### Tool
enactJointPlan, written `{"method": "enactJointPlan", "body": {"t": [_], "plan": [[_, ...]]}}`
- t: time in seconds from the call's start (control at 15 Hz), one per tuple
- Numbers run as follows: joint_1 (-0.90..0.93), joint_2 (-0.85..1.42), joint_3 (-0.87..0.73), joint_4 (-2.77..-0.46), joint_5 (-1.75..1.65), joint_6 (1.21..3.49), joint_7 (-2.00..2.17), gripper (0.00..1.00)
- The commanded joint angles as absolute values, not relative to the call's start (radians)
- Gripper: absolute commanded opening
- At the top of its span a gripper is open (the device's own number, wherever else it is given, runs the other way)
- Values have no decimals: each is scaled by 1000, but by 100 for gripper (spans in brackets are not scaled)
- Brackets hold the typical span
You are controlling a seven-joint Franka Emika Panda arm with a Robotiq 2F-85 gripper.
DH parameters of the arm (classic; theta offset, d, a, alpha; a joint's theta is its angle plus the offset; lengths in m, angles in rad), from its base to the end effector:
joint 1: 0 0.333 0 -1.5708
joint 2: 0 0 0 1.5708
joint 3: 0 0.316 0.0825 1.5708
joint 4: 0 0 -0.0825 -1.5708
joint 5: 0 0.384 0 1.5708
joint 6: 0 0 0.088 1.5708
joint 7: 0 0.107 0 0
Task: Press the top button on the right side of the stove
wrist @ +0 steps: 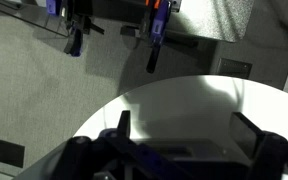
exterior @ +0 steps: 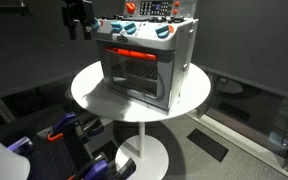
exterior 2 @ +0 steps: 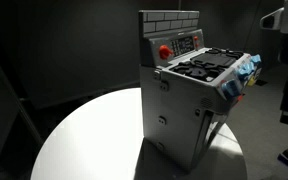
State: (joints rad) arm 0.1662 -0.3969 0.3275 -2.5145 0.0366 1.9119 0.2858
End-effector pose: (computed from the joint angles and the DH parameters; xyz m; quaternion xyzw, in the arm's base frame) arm 0.3434 0.1862 0.3962 0.9898 0.0763 -0.0868 0.0834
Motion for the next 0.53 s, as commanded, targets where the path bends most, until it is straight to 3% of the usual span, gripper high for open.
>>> {"method": "enactJointPlan", "body": {"t": [0.0,0.47], "plan": [[184,-394,311,-2512,30,1910,292,100],[156,-391,308,-2481,-16,1918,345,100]]}}
